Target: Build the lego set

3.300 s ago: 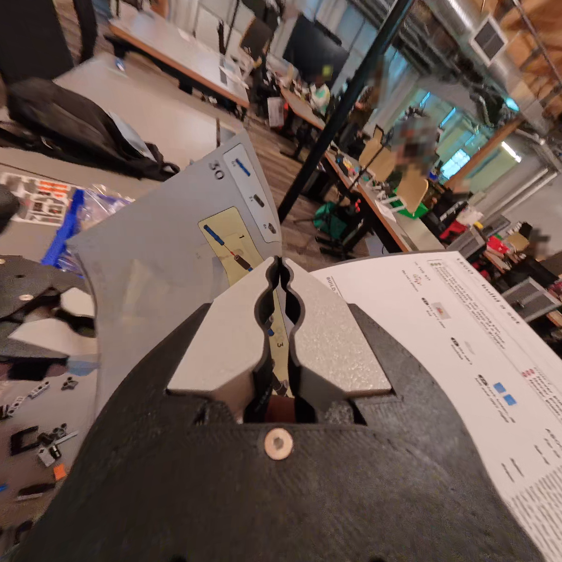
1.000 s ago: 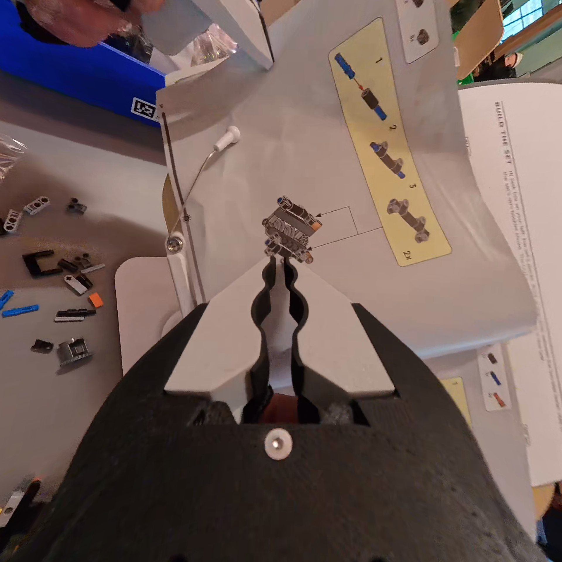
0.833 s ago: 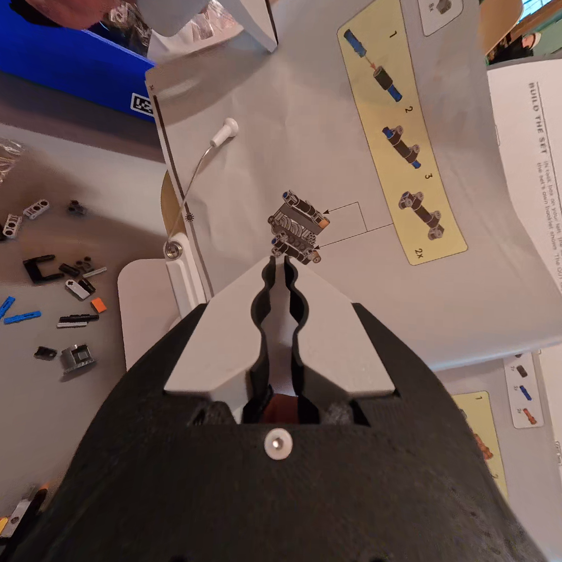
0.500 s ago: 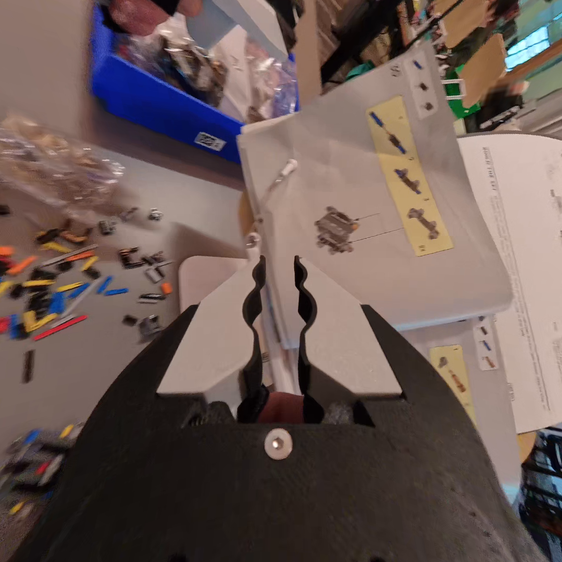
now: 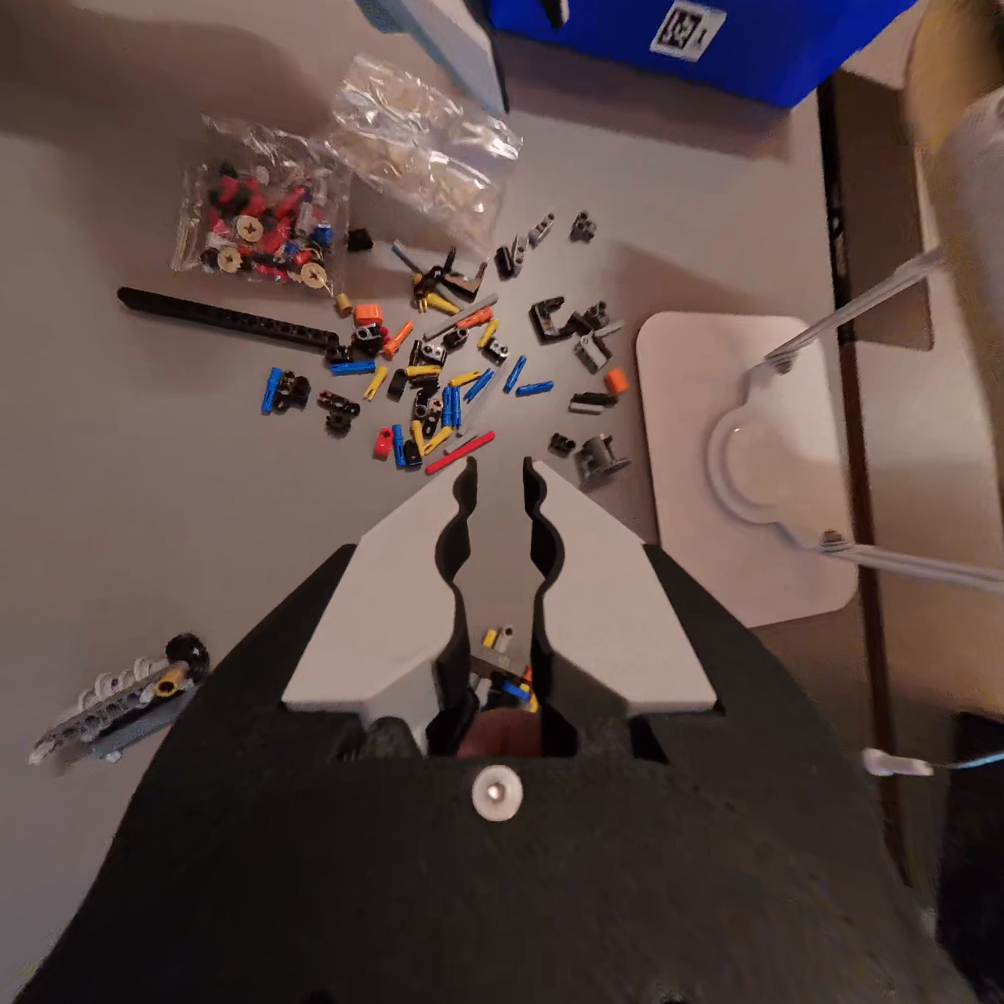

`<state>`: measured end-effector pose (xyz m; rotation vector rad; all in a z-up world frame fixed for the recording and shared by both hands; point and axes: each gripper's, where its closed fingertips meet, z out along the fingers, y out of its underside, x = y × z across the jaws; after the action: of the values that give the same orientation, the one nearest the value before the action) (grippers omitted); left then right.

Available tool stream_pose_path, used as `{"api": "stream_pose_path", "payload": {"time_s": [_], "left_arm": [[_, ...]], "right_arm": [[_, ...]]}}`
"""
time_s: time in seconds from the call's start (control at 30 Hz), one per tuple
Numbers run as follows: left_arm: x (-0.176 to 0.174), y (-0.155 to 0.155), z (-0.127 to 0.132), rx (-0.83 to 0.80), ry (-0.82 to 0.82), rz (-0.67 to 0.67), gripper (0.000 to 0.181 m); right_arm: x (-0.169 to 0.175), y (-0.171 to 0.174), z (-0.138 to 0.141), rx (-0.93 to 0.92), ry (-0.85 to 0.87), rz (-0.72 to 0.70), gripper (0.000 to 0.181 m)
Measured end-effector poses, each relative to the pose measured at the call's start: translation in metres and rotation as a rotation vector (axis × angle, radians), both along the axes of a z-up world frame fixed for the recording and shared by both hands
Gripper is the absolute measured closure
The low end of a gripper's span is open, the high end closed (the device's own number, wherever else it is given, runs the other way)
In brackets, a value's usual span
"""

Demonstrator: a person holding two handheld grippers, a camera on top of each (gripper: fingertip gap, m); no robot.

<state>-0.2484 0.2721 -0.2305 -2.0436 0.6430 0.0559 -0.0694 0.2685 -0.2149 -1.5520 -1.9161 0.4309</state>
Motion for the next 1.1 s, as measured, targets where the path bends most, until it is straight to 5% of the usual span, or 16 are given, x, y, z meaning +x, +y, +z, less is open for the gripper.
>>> {"api": "stream_pose_path", "payload": {"time_s": [0.03, 0.2, 0.33, 0.67, 1.1], "left_arm": [[0.003, -0.003, -0.012, -0.031, -0.003, -0.005, 0.141], [0.001, -0.015, -0.064, -0.186, 0.013, 0.035, 0.142], [-0.007, -0.021, -0.08, -0.216, 0.025, 0.068, 0.147], [-0.024, -0.018, -0.078, -0.203, -0.01, 0.119, 0.139], [-0.014, -0.015, -0.044, -0.12, -0.053, 0.09, 0.14]], "right_arm": [[0.001, 0.0, -0.008, -0.004, -0.004, -0.014, 0.167], [-0.007, -0.004, -0.032, -0.056, 0.015, -0.035, 0.165], [-0.016, -0.002, -0.041, -0.049, 0.006, -0.028, 0.164], [-0.047, 0.002, -0.042, -0.043, 0.035, 0.01, 0.161], [-0.052, 0.021, -0.043, -0.053, 0.045, -0.004, 0.164]]}}
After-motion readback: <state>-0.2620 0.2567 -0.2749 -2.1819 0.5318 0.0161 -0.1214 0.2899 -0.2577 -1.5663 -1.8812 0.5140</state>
